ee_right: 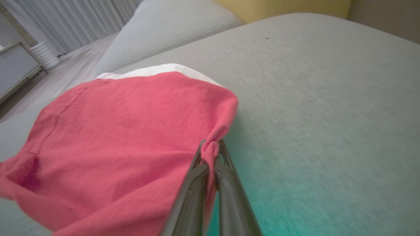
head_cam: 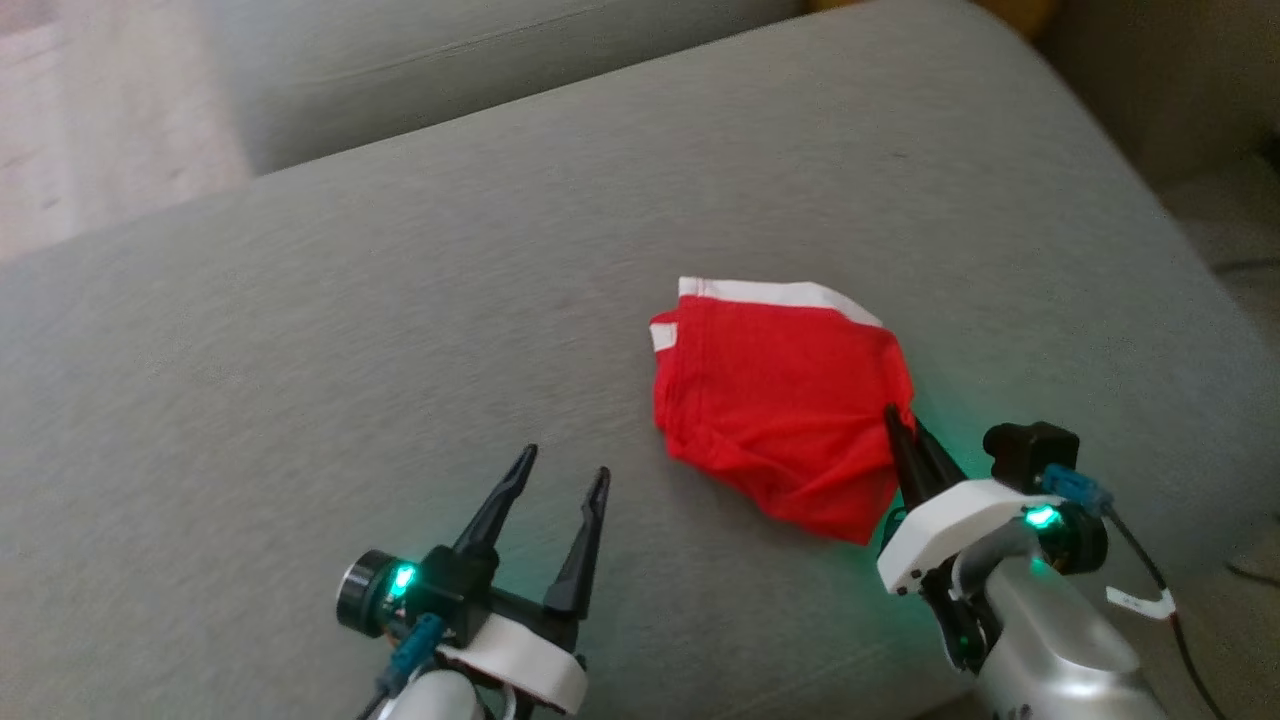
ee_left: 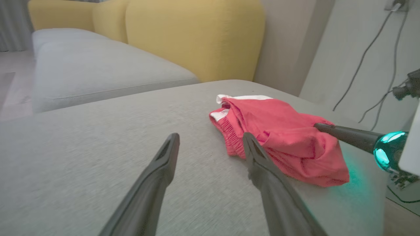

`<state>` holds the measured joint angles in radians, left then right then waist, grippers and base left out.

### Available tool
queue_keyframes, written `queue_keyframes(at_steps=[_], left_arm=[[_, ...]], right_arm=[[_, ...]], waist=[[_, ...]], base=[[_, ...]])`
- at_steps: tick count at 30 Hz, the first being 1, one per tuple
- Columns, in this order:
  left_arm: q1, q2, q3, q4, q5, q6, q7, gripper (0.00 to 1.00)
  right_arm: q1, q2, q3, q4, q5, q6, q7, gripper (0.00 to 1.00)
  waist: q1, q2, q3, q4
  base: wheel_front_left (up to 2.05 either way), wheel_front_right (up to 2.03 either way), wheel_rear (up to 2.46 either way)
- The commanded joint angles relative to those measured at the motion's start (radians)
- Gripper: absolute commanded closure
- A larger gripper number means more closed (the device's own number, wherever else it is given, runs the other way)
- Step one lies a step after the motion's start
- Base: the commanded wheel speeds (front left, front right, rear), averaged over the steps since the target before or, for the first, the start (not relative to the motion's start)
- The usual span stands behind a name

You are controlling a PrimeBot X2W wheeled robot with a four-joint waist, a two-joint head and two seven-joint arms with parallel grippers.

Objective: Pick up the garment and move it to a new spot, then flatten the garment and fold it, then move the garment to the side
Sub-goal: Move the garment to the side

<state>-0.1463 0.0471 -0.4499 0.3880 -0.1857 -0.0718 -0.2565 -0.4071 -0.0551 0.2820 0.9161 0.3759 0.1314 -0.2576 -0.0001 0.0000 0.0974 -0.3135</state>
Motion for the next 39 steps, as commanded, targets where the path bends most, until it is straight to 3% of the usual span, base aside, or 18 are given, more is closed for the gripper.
queue_keyframes(at_steps=[1, 17, 23, 31, 39], left_arm=[[-0.039, 0.003, 0.015, -0.028, -0.002, -0.003, -0.005, 0.00], [-0.028, 0.003, 0.011, -0.014, 0.016, -0.012, -0.005, 0.00], [-0.050, 0.003, 0.003, -0.005, 0.030, -0.018, -0.005, 0.00], [-0.080, 0.003, 0.017, 0.004, 0.063, -0.026, -0.005, 0.00], [-0.105, 0.003, 0.049, 0.003, 0.098, -0.037, -0.005, 0.00]], right_arm=[[-0.014, 0.005, 0.030, -0.029, 0.008, -0.001, -0.004, 1.00], [-0.065, 0.005, -0.001, -0.029, -0.011, -0.001, -0.004, 1.00], [-0.160, -0.002, -0.105, 0.008, -0.134, -0.001, -0.004, 1.00], [-0.334, -0.148, -0.315, 0.118, -0.354, -0.001, -0.004, 1.00], [-0.417, -0.280, -0.592, 0.195, -0.545, -0.001, -0.004, 1.00]], waist=[[0.0001, 0.0000, -0.007, -0.077], [0.0001, 0.0000, 0.029, -0.102], [0.0001, 0.0000, 0.072, -0.058], [0.0001, 0.0000, 0.150, 0.048], [0.0001, 0.0000, 0.214, 0.099]], base=[[0.00, 0.00, 0.00], [0.00, 0.00, 0.00], [0.00, 0.00, 0.00], [0.00, 0.00, 0.00], [0.00, 0.00, 0.00]])
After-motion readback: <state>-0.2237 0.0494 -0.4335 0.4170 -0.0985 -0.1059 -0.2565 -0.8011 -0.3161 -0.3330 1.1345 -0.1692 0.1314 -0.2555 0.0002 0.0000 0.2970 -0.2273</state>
